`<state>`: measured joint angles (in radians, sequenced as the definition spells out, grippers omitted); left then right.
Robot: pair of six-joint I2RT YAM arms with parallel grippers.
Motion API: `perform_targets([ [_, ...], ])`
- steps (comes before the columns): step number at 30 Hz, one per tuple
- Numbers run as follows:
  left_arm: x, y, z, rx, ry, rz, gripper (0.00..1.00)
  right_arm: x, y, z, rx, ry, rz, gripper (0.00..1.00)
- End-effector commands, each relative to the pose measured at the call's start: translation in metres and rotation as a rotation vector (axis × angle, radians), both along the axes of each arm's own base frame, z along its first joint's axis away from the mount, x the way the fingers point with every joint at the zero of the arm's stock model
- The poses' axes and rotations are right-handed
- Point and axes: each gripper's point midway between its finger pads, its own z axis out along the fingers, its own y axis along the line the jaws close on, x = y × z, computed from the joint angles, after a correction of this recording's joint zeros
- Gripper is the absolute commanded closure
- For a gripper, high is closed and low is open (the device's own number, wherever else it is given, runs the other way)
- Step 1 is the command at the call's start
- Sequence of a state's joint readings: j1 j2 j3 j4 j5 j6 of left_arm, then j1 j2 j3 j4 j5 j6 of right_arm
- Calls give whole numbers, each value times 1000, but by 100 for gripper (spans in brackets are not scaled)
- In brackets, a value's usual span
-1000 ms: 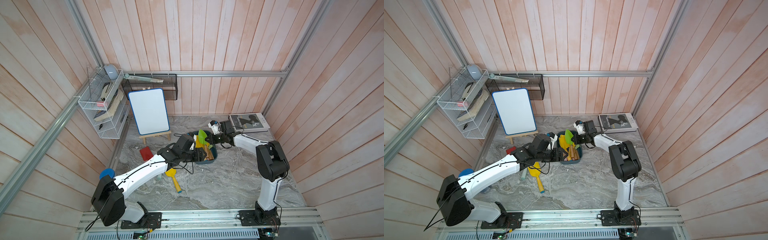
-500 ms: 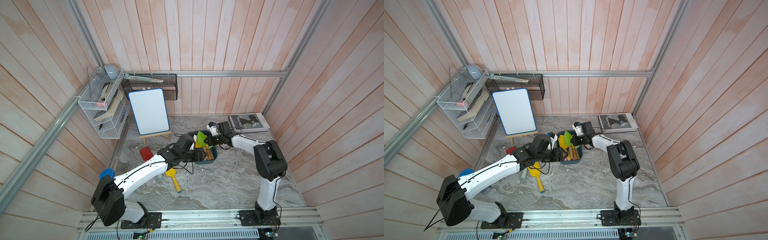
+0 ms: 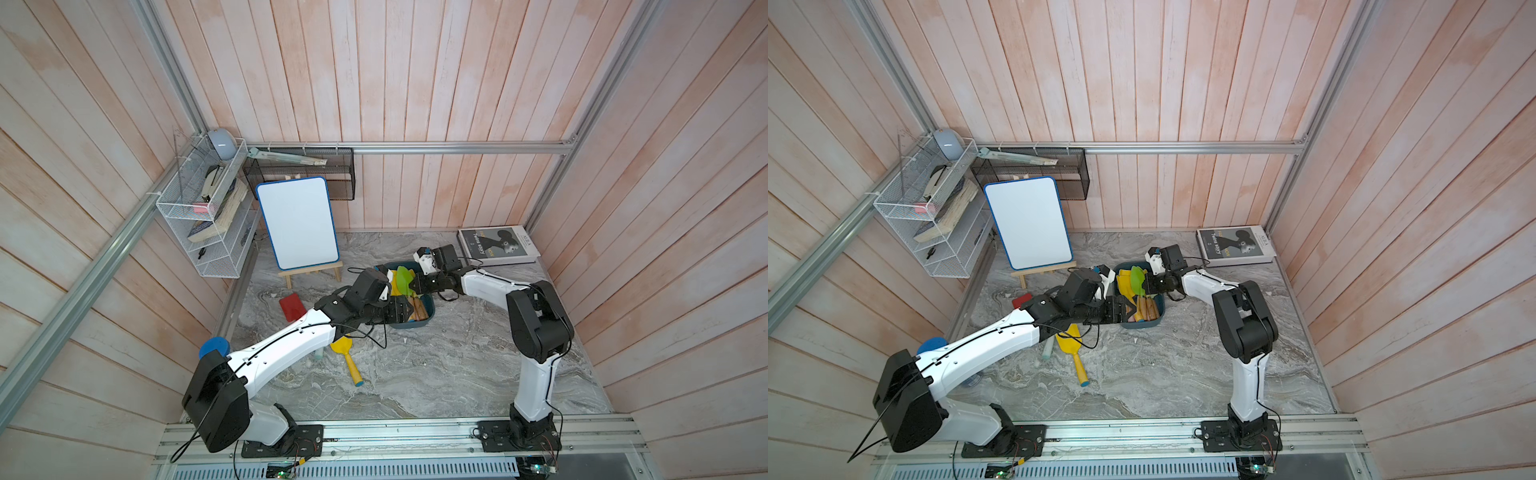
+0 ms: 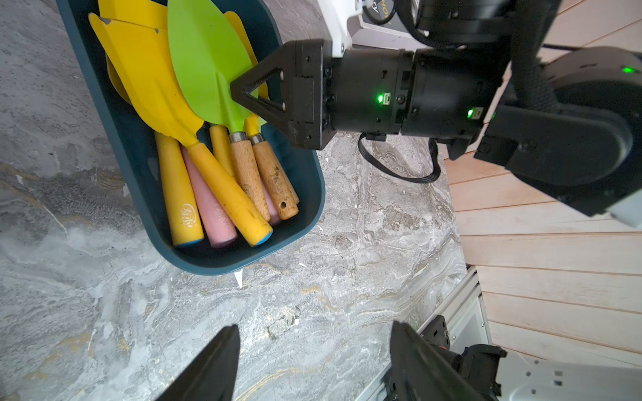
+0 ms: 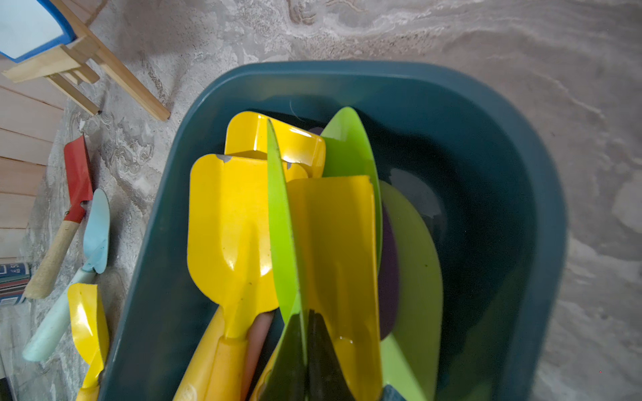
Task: Put the shovel into the storage box
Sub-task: Place the shovel in the storage box.
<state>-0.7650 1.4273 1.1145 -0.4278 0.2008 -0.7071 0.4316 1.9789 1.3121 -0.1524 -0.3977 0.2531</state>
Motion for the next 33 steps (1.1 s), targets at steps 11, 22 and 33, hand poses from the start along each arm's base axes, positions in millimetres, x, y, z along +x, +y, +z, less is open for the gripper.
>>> perform_targets([
  [11,0,9,-17,72,55,32,27,2,-8,0,-57,8,-32,84],
  [22,-1,23,-21,137,80,81,27,4,-8,13,-63,-6,-44,75],
  [33,-21,60,-52,278,195,195,27,6,-27,47,-161,-47,-145,60],
])
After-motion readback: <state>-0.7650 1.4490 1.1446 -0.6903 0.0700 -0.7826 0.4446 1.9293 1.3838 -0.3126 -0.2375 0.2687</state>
